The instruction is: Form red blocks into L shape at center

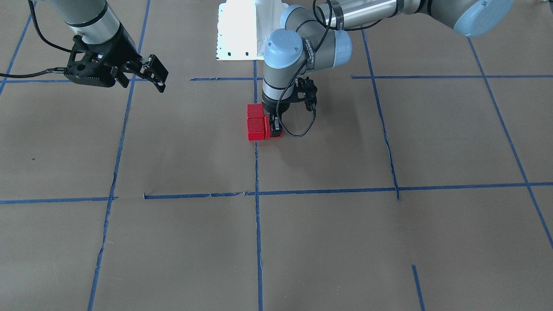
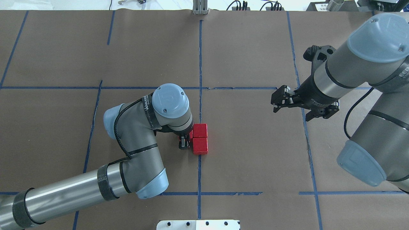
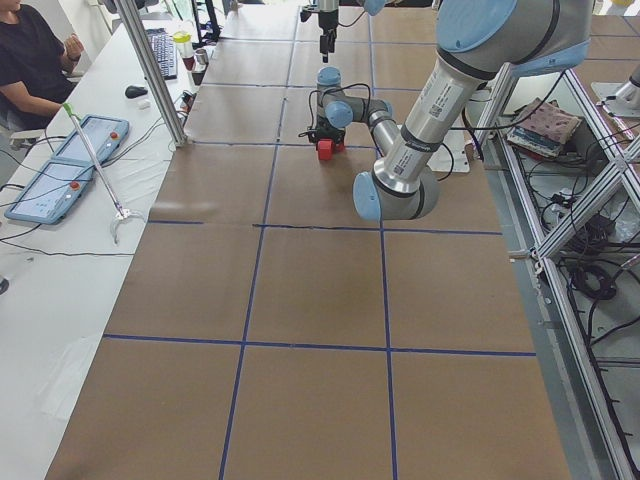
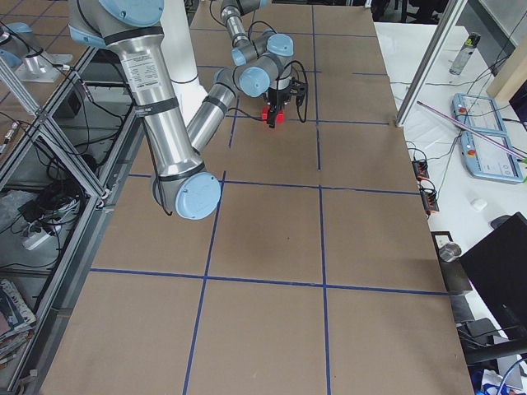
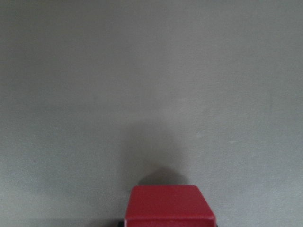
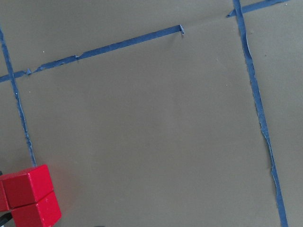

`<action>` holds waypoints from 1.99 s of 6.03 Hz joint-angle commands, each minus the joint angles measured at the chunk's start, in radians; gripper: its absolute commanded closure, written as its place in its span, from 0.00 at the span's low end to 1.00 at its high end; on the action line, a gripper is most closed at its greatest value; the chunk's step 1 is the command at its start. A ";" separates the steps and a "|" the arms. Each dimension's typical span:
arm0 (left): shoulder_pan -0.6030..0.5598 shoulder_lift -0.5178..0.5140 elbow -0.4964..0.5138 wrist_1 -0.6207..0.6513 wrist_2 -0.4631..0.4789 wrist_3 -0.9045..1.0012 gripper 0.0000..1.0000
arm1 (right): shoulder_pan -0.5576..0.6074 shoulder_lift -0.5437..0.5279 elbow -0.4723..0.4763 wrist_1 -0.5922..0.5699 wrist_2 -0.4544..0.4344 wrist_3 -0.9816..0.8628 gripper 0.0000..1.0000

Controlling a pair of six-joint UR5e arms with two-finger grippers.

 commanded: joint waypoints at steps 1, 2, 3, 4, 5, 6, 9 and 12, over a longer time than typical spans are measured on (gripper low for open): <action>0.001 0.000 0.000 -0.012 -0.001 0.000 0.00 | 0.000 0.000 0.004 0.000 0.000 0.000 0.00; 0.001 -0.003 -0.005 -0.012 -0.001 0.000 0.00 | 0.000 0.002 0.002 0.000 0.012 0.000 0.00; -0.005 -0.006 -0.015 -0.007 -0.001 0.003 0.00 | 0.000 0.002 0.002 0.002 0.014 0.000 0.00; -0.026 0.002 -0.059 0.005 -0.004 0.025 0.00 | 0.001 0.002 0.002 0.000 0.014 0.000 0.00; -0.032 0.029 -0.128 0.049 -0.007 0.098 0.00 | 0.003 0.002 0.004 0.002 0.014 0.000 0.00; -0.058 0.057 -0.234 0.125 -0.011 0.179 0.00 | 0.009 0.002 0.004 0.002 0.012 0.000 0.00; -0.173 0.216 -0.457 0.168 -0.175 0.562 0.00 | 0.109 -0.026 0.000 -0.009 0.044 -0.062 0.00; -0.352 0.495 -0.593 0.160 -0.307 1.215 0.00 | 0.228 -0.131 -0.003 -0.009 0.046 -0.287 0.00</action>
